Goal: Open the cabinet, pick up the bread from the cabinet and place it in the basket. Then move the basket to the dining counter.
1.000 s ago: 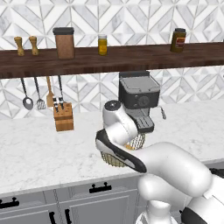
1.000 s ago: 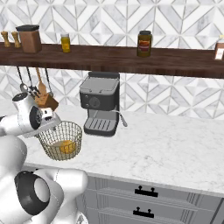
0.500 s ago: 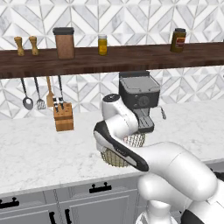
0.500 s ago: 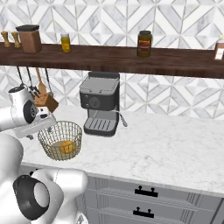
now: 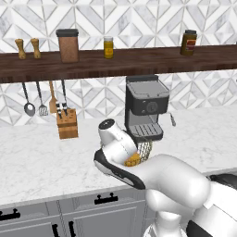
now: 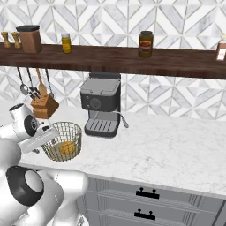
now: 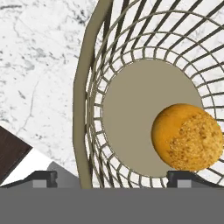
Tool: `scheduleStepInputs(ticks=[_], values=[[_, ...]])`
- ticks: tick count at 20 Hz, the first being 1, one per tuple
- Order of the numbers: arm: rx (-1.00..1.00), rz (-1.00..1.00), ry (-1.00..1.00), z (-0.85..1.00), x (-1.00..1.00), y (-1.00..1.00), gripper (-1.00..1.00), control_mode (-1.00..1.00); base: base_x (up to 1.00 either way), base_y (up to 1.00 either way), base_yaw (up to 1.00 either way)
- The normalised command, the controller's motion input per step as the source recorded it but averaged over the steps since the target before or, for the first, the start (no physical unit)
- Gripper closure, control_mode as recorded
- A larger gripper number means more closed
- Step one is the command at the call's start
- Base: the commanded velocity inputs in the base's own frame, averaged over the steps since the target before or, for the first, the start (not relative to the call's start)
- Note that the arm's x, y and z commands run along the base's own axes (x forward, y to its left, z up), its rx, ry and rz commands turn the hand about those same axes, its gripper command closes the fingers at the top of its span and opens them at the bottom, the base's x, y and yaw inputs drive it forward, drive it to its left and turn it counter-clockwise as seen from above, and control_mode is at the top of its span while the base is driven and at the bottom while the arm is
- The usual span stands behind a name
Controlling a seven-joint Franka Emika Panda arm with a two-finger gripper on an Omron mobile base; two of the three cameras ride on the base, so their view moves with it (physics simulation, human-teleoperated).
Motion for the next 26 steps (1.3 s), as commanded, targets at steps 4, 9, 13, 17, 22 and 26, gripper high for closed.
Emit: scheduleStepInputs(ticks=[4,9,13,17,22,26], values=[[-0.13,0.03,0.03,-0.47,0.37,0.0,1.0,-1.0,0.0,0.0,0.0],[-0.09,0.03,0.06,-0.45,0.17,-0.06,1.0,-1.0,0.0,0.0,0.0],[-0.06,0.01,0.01,-0.4,0.0,-0.4,1.0,-1.0,0.0,0.0,0.0],[-0.01,0.0,-0.1,0.06,-0.11,-0.45,1.0,-1.0,0.0,0.0,0.0],[0.0,0.0,-0.37,0.83,-0.51,-0.19,1.0,-1.0,0.0,0.0,0.0],[0.03,0.03,-0.27,1.0,-0.61,-0.23,1.0,-1.0,0.0,0.0,0.0]])
